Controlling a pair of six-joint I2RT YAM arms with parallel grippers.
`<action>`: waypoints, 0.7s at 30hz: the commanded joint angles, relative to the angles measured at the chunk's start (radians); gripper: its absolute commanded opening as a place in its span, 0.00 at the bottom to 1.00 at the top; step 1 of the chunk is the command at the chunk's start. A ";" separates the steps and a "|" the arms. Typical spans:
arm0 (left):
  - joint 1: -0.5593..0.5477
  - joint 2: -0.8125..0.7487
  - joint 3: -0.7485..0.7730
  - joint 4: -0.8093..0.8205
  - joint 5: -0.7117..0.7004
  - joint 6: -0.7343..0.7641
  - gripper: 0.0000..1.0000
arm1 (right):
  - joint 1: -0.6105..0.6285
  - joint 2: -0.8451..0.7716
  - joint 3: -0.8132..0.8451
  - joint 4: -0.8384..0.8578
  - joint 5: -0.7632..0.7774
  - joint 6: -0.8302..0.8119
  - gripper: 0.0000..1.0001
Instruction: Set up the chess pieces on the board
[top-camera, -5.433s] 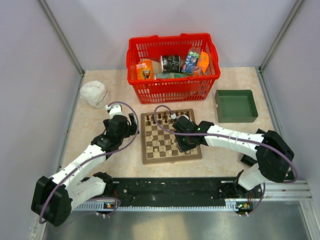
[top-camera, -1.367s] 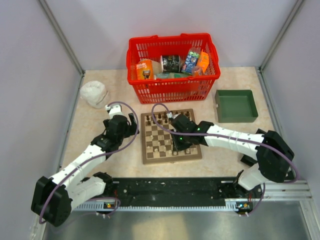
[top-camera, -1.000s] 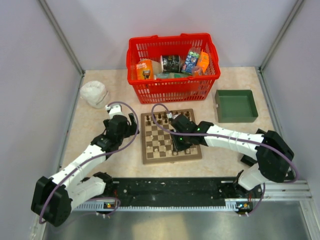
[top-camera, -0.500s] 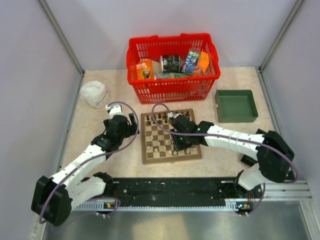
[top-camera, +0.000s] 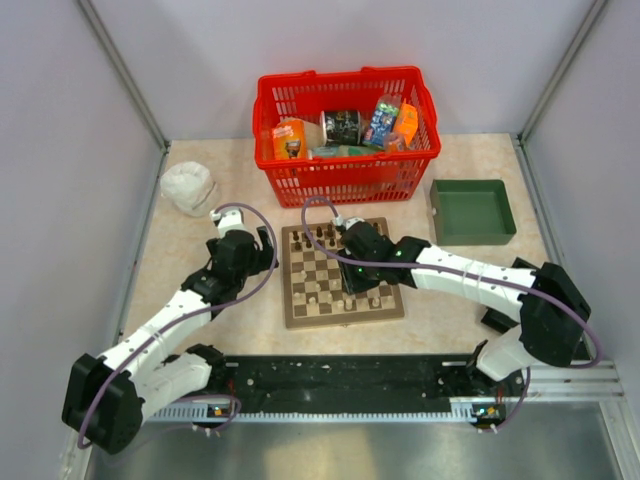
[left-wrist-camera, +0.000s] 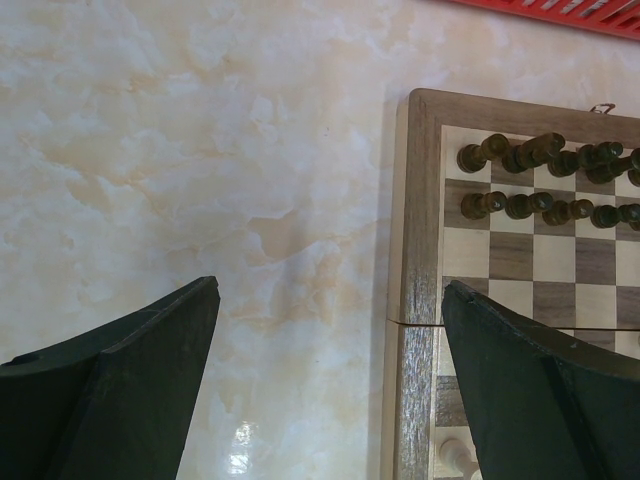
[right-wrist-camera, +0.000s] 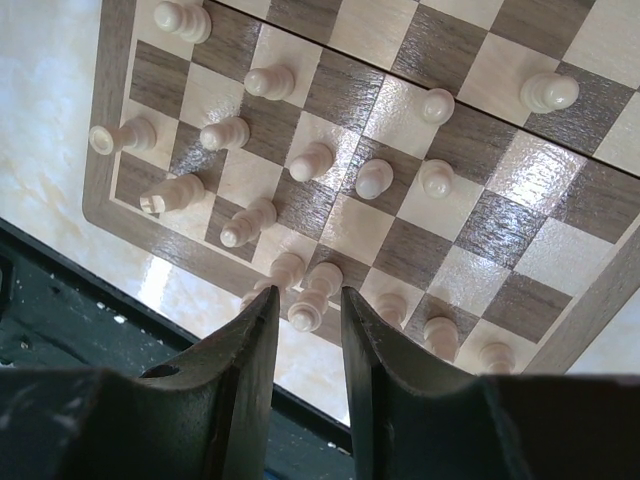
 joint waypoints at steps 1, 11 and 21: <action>0.003 -0.024 0.007 0.029 -0.006 -0.003 0.99 | 0.014 -0.020 0.038 0.013 0.000 -0.007 0.32; 0.002 -0.024 0.005 0.031 -0.006 -0.002 0.99 | 0.012 -0.017 0.019 0.030 -0.052 -0.016 0.32; 0.003 -0.015 0.008 0.037 0.003 -0.005 0.99 | 0.014 -0.018 -0.036 0.001 -0.041 0.004 0.31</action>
